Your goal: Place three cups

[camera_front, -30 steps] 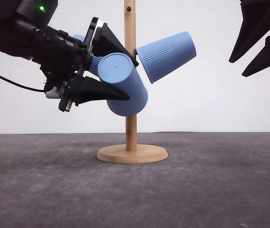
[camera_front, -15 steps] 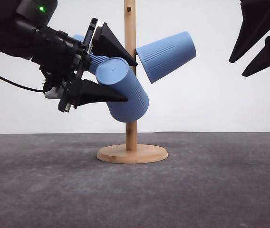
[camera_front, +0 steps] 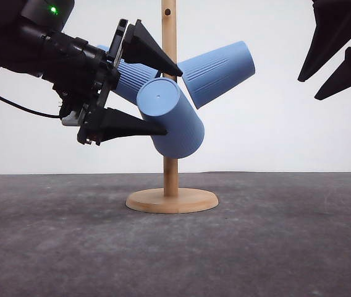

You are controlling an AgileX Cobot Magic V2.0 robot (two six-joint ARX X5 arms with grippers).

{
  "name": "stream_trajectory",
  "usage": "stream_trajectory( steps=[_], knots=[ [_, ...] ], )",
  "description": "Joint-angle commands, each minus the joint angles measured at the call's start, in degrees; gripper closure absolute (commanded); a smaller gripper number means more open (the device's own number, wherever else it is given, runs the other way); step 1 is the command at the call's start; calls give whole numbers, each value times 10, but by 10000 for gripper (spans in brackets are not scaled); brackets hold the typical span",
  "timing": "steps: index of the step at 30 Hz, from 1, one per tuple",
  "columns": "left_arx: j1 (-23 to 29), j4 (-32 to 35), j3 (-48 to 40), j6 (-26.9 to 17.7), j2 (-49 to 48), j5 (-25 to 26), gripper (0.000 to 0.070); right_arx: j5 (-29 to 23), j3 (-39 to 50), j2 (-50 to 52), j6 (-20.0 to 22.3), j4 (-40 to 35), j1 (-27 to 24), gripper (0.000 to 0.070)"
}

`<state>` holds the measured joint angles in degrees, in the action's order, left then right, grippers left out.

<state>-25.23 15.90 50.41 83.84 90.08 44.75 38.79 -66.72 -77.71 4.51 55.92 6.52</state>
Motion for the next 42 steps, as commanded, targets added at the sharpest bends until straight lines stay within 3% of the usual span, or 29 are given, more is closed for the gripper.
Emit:
stream_trajectory(
  steps=[1,10,15,18,21,25,26,32,36,42],
  knots=[
    [-2,6,11,-29,9,7,66,0,-12,-5,6,-1,1,471],
    [-3,-5,11,-68,0,42,66,-1,-12,-5,6,-1,1,471],
    [-3,-76,11,-130,-27,43,66,-1,-12,-5,6,1,1,471],
    [-3,-148,10,-195,-59,29,68,-1,-12,-5,6,3,1,471],
    [-3,-225,10,-276,-107,-22,81,-1,-12,-5,6,3,1,471],
    [-1,-315,10,-393,-183,-118,259,-1,-12,-5,7,3,1,471],
    [1,-333,10,-421,-200,-140,277,-1,-12,-5,7,3,1,471],
    [37,-418,10,-590,-295,-249,279,-1,-12,-5,16,3,1,471],
    [91,-445,10,-678,-330,-266,278,-48,-12,-5,19,4,1,471],
    [184,-471,9,-764,-340,-265,278,-151,-3,19,19,-6,1,471]
  ],
)
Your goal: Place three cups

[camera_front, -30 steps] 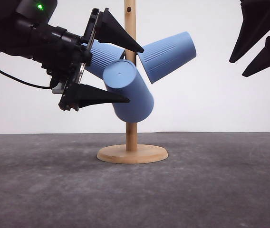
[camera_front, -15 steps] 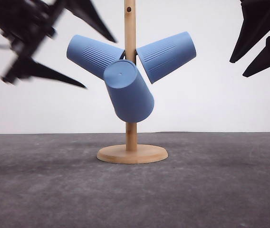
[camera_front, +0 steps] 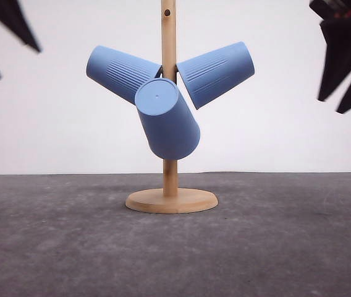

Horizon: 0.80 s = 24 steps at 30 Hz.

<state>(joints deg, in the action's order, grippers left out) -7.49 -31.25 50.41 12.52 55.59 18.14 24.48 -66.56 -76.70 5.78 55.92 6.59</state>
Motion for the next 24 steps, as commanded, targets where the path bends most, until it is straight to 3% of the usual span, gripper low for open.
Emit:
stream_trajectory(
  steps=[1,7,13,22,24],
  knots=[
    [17,-5,9,-59,5,1,278,-21,5,22,7,-17,1,471],
    [43,-10,4,-58,-10,1,278,-79,104,148,6,-129,1,471],
    [37,-21,-29,-59,-50,1,278,-85,208,266,6,-211,0,471],
    [36,-30,-58,-57,-69,1,269,-80,241,301,5,-200,0,448],
    [36,-31,-58,-56,-69,1,323,-81,241,301,5,-201,0,464]
  ],
)
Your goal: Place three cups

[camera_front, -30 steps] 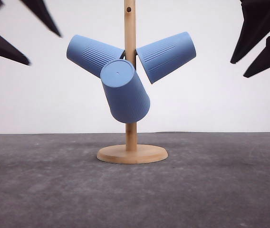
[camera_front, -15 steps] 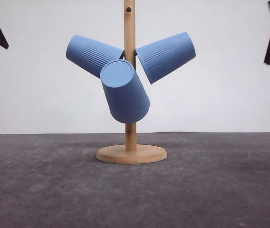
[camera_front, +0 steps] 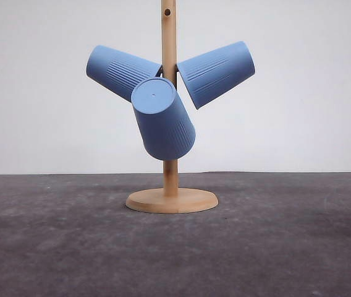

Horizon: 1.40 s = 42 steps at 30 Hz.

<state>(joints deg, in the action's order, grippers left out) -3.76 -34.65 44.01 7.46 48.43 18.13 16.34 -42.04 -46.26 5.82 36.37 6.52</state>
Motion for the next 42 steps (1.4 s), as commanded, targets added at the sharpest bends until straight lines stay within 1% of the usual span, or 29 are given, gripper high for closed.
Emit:
stream_trajectory(
  steps=[1,2,3,5,21,22,24,27,30,33,35,37,39,42],
  knots=[
    [-2,4,6,-2,2,4,486,1,-4,-3,6,-5,0,556],
    [-3,4,6,-1,2,12,602,1,-4,-3,6,-5,0,635],
    [-4,5,6,-1,2,22,673,0,-4,-3,7,-5,0,695],
    [-6,6,6,-5,2,39,700,-1,-4,-3,7,-6,0,685],
    [-6,13,6,-8,2,41,700,1,-4,-3,7,-6,0,685],
    [-3,14,5,-37,1,38,700,1,-4,-3,7,-6,0,685],
    [1,31,-8,-67,-11,37,700,1,-4,-3,7,-6,0,685],
    [4,110,-68,-82,-58,9,700,1,-4,-3,7,-6,0,685],
    [7,203,-146,-83,-126,-45,700,1,-4,-3,7,-6,0,685],
    [10,266,-222,-83,-204,-100,700,1,-4,-3,7,-6,0,685],
    [11,282,-266,-83,-257,-136,700,1,-4,-3,7,-6,0,685],
    [14,284,-303,-82,-304,-158,700,1,-4,-3,7,-6,0,685],
    [17,281,-334,-82,-343,-171,700,1,-4,-3,7,-6,0,685],
    [23,278,-373,-78,-385,-171,700,1,-4,-3,7,-6,0,685]
  ],
)
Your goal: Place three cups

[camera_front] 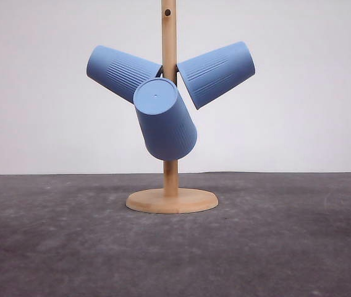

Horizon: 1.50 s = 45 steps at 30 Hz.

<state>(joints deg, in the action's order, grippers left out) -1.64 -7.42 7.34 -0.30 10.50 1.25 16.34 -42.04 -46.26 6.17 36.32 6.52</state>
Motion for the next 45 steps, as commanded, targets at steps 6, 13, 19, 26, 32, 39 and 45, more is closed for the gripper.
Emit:
stream_trajectory(
  steps=[6,13,19,26,32,39,45],
  knots=[
    [2,-8,-66,34,-74,-2,700,1,-4,-3,3,-6,0,685],
    [5,-32,-66,18,-104,-9,700,1,-4,-3,3,-8,0,685],
    [4,-33,-66,25,-103,-9,700,1,-4,-3,3,-9,0,685],
    [4,-33,-66,25,-103,-9,700,1,-4,-3,3,-9,0,685],
    [4,-33,-66,25,-103,-9,700,1,-4,-3,3,-9,0,685],
    [4,-33,-66,25,-103,-9,700,1,-4,37,25,-16,9,685],
    [4,-33,-66,25,-103,-9,700,-12,61,111,63,-64,-6,685]
  ],
)
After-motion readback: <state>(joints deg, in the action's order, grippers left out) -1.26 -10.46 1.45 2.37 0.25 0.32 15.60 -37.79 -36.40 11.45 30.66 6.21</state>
